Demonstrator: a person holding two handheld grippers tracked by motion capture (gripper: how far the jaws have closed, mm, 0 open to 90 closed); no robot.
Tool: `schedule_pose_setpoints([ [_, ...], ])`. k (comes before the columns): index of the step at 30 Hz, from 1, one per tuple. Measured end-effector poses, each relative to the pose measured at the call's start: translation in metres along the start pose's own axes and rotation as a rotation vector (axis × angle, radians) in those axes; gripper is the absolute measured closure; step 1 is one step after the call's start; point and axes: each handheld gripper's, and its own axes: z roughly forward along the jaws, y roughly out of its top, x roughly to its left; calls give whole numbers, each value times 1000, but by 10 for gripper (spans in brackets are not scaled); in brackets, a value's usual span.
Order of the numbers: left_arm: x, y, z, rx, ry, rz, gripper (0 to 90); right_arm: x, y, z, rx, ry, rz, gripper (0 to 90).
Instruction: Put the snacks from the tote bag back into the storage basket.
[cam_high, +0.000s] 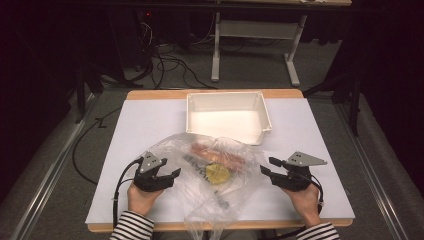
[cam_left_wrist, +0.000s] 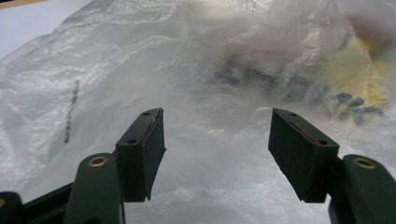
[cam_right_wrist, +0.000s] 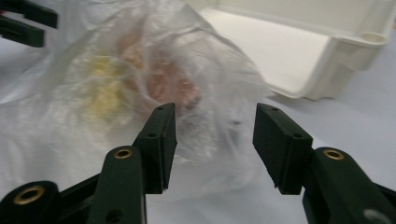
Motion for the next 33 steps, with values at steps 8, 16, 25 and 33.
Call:
schedule_pose_setpoints([
  [8,-1,5,-6,-13,13,9,292,8,-5,32,121,68,30,488],
  [16,6,1,-4,-3,18,-5,306,6,-9,44,206,72,18,870],
  [25,-3,-2,-3,8,-9,14,322,-4,-10,40,197,20,-5,900],
  [33,-3,-1,-6,14,7,29,312,-21,-5,34,173,-34,18,900],
])
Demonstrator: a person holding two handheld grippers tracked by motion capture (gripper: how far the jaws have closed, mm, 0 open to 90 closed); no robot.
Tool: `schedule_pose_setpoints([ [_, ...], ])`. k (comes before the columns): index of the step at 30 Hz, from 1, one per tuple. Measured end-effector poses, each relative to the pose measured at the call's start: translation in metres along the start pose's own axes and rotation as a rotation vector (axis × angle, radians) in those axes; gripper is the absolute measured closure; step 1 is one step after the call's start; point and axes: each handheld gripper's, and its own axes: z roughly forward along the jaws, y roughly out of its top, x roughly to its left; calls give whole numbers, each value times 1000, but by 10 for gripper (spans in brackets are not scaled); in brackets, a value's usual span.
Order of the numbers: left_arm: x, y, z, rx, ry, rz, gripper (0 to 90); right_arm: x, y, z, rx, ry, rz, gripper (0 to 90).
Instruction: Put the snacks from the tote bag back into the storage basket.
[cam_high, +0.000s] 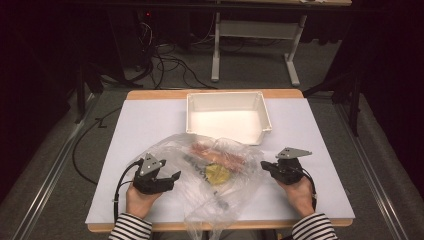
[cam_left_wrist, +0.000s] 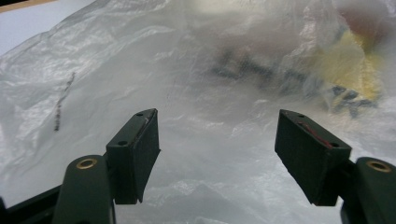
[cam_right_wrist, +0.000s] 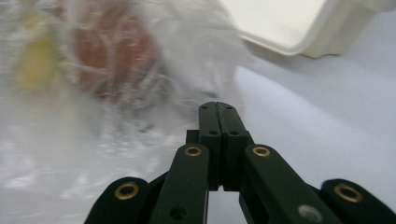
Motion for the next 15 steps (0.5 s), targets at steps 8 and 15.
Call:
schedule_pose_setpoints([
  [8,1,-1,2,4,-1,-8,312,6,1,-9,-52,25,-5,809],
  [15,3,-4,8,9,3,-36,321,28,-1,-14,-113,103,-12,539],
])
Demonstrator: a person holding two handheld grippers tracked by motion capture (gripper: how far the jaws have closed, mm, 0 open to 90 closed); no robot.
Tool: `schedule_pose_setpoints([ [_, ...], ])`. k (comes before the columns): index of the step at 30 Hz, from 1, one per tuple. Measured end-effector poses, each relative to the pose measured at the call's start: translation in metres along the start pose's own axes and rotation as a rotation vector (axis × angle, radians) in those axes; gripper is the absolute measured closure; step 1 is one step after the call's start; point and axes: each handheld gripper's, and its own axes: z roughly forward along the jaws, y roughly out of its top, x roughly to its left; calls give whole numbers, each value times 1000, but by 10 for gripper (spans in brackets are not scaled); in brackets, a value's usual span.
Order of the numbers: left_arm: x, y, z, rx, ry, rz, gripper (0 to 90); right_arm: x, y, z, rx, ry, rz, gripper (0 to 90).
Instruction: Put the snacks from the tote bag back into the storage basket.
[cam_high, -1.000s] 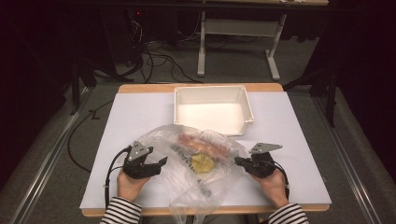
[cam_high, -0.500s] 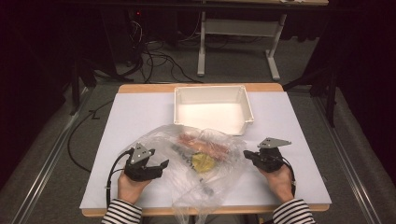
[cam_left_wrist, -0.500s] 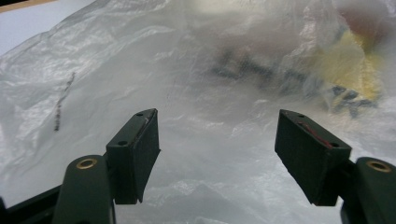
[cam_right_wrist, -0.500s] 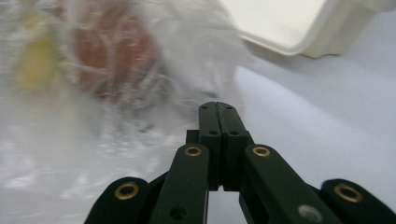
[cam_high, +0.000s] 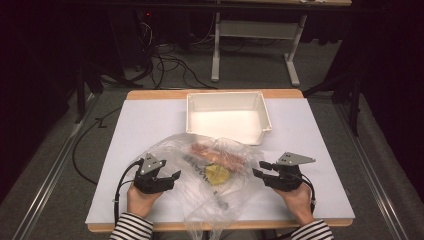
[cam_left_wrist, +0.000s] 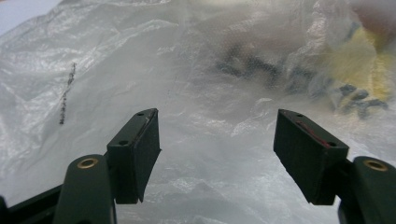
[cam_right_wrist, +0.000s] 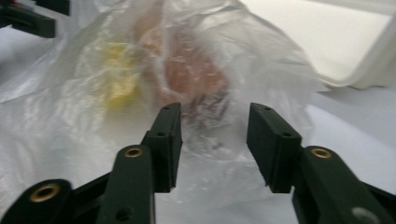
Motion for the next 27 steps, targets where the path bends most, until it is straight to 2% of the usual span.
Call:
schedule_pose_setpoints([
  [2,0,-1,3,5,2,-8,321,7,0,5,16,15,-16,485],
  [3,0,-2,4,6,3,-11,321,8,0,8,25,13,-28,476],
  [8,-2,-3,7,26,3,3,330,9,-4,20,72,15,-28,471],
  [9,-5,-2,6,24,-8,3,332,8,-6,26,100,4,-35,500],
  [10,-5,-2,6,24,-8,3,329,8,-6,26,100,4,-35,500],
  [11,-6,-1,4,21,-12,8,327,8,-10,30,127,-19,-48,597],
  [12,-7,0,2,15,-10,15,327,8,-10,30,127,-19,-48,597],
  [13,-8,2,0,7,-8,19,320,7,-12,33,154,-26,-56,689],
  [14,-8,5,-2,-7,0,22,314,7,-12,34,164,-23,-54,736],
  [15,-8,5,-2,-7,0,22,309,7,-12,34,164,-23,-54,736],
  [17,-7,7,-3,-8,16,27,295,5,-13,37,184,-16,-60,813],
  [18,-6,7,-2,-9,27,26,273,4,-15,39,206,-9,-64,886],
  [21,1,6,2,20,50,16,268,1,-16,39,199,-4,-61,900],
  [27,9,-2,13,90,33,-5,305,-4,-14,33,195,-25,-66,900],
])
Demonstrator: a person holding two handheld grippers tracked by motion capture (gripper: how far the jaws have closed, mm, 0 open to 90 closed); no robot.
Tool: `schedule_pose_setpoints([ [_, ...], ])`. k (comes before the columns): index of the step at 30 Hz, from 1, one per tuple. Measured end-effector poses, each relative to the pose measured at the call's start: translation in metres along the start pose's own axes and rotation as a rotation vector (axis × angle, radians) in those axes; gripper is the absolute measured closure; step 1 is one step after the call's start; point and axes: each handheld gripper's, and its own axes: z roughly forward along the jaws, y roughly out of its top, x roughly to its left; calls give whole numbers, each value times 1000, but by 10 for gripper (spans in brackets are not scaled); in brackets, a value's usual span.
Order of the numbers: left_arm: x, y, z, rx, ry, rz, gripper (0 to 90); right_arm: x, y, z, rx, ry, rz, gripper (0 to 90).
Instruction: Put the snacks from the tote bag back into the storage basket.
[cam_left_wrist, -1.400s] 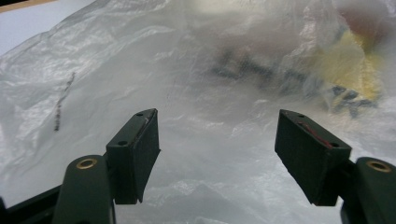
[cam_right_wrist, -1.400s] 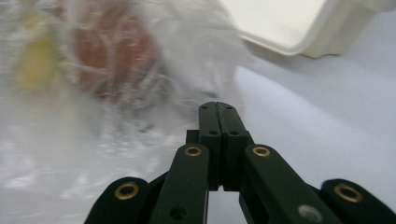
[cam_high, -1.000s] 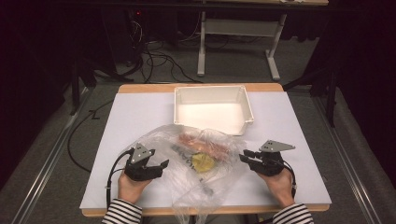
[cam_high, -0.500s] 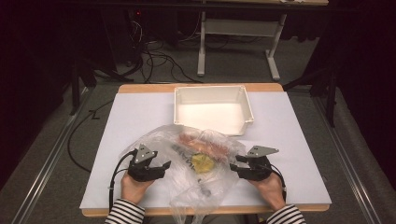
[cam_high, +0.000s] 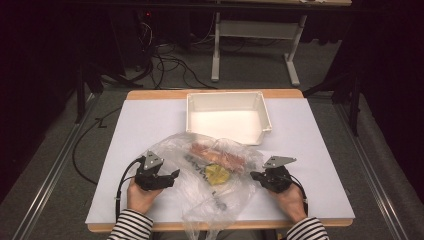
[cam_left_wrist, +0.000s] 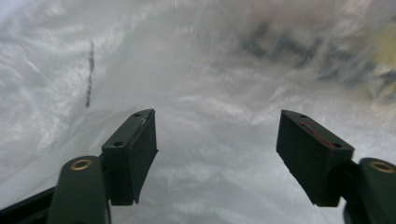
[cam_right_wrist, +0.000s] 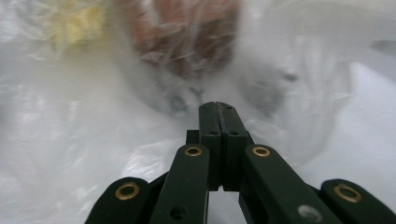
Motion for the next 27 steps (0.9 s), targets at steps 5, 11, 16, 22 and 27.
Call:
schedule_pose_setpoints([
  [5,-2,-8,10,64,-25,13,425,-11,2,-5,-7,-30,32,900],
  [11,-5,-10,11,76,-26,33,649,-25,2,-8,-30,-61,72,900],
  [16,-10,-9,9,96,-59,61,864,-16,1,-21,-127,-21,87,695],
  [22,-24,-9,9,104,-142,87,900,4,-3,-30,-166,33,74,511],
  [27,-35,-9,11,93,-185,96,900,11,-4,-37,-192,37,64,476],
])
